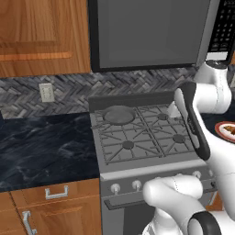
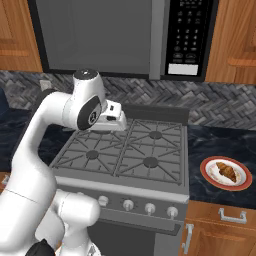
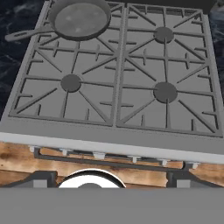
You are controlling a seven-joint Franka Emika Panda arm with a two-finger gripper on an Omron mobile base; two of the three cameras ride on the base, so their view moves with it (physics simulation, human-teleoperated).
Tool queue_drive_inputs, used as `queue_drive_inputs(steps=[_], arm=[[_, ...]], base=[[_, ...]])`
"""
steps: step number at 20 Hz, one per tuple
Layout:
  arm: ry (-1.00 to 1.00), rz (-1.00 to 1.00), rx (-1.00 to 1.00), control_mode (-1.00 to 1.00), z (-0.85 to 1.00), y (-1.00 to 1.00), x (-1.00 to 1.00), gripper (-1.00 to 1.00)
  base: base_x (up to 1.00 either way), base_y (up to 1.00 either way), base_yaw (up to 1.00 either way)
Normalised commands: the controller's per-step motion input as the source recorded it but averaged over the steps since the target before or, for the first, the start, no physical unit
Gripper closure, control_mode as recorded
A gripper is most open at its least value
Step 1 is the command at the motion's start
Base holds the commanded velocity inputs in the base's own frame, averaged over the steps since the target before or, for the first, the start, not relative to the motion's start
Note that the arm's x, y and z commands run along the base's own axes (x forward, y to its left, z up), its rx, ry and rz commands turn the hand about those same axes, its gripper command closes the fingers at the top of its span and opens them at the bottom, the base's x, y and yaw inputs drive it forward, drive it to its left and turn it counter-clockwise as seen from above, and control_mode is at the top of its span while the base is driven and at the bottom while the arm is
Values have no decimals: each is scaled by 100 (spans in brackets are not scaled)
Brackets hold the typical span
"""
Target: Pick the croissant and place it on the pan. Then turn on the stove to warm the croissant.
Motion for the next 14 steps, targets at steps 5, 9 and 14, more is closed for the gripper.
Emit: queue_drive_inputs(steps=[5, 9, 14], arm=[[-4, 0, 1, -100, -7, -51, -27, -100], [-1, 0, 0, -100, -1, -49, -21, -100], [0, 0, 0, -100, 0, -55, -20, -100]], base=[[0, 0, 0], [0, 0, 0], [0, 0, 0]])
